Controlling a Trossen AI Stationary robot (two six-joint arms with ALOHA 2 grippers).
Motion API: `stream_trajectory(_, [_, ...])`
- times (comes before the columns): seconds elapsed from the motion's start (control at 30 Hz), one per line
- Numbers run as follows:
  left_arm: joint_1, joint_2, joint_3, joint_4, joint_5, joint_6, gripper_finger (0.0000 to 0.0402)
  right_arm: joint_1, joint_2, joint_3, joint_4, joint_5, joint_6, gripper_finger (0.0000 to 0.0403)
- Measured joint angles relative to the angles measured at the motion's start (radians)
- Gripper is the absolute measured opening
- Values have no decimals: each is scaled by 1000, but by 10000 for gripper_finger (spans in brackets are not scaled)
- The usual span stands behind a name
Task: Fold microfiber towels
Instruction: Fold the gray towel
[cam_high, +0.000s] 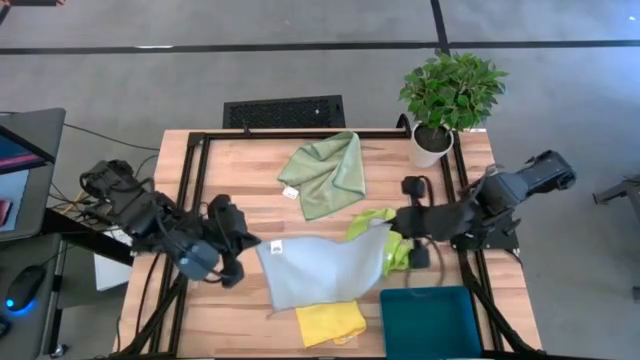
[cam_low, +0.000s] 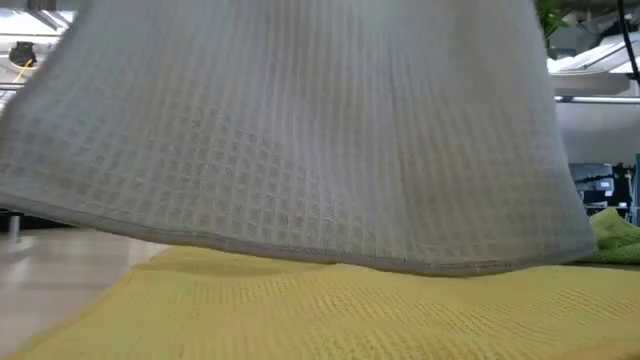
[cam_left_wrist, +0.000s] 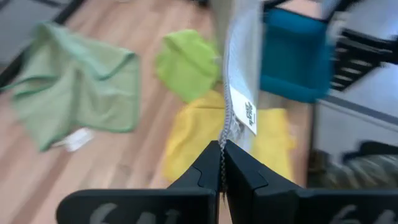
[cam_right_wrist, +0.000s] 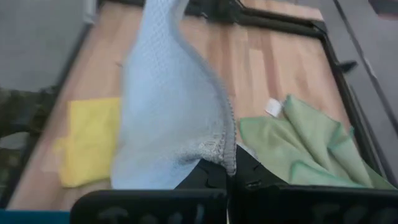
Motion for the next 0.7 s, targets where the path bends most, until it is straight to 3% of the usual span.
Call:
stream_trajectory(0.37, [89,-1,-89,-238,-71,-206,0,-216,145,0,-4,48,-87,5])
stream_trajectory(0.7, [146,-1,-221,-245,-88,-223,0,-369,243,0,47,51,-209,6])
